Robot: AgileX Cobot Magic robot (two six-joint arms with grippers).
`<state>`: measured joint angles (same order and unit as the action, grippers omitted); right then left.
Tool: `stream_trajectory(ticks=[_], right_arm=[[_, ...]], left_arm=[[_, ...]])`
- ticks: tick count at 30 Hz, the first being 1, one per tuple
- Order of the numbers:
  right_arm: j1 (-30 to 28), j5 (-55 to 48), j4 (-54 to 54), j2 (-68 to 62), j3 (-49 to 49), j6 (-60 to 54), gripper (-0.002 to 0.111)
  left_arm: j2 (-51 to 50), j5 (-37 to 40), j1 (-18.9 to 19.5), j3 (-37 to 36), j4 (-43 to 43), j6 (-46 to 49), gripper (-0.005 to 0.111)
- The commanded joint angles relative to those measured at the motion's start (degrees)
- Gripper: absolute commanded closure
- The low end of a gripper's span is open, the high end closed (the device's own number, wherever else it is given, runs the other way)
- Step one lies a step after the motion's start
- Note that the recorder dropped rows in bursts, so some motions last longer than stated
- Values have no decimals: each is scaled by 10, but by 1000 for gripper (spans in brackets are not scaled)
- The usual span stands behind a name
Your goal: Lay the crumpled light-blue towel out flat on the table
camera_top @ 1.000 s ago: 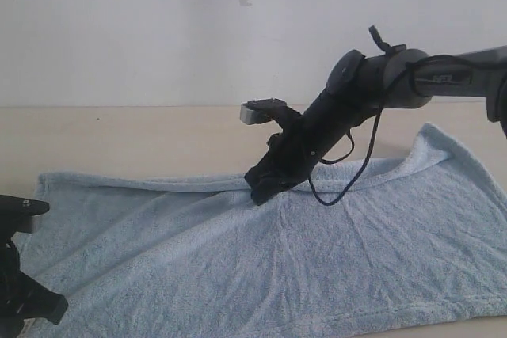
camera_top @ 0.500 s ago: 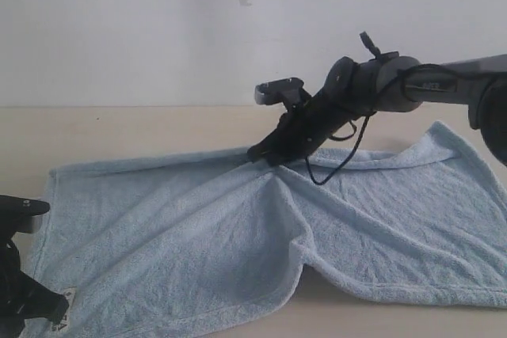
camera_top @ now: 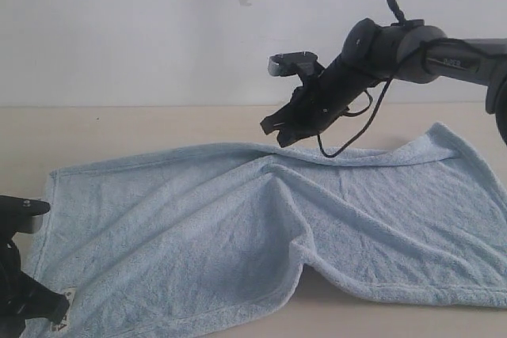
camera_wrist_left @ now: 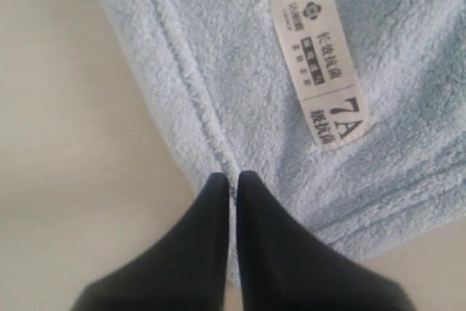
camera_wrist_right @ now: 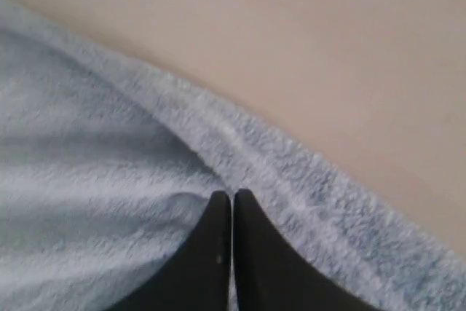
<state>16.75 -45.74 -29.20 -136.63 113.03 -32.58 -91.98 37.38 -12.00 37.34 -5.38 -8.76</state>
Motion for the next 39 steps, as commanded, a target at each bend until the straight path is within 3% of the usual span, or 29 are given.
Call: stream_trajectory(ticks=[1,9,24,31,35,39], right_arm=[[-2,-64,20,1,3,6,107],[-3,-77,147,1,-29,61,107],[-52,5,171,-1,-38,78,107],[-64,106,201,-1,-12,125,107],[-77,104,199,0,37,158,107],[-82,36,194,4,66,154,107]], left_arm=[[6,-7,2,0,7,3,103],[6,-11,2,0,40,36,103],[6,-11,2,0,45,40,103],[6,-11,2,0,45,40,103],[6,-11,2,0,45,40,103],[6,-11,2,0,44,43,103]])
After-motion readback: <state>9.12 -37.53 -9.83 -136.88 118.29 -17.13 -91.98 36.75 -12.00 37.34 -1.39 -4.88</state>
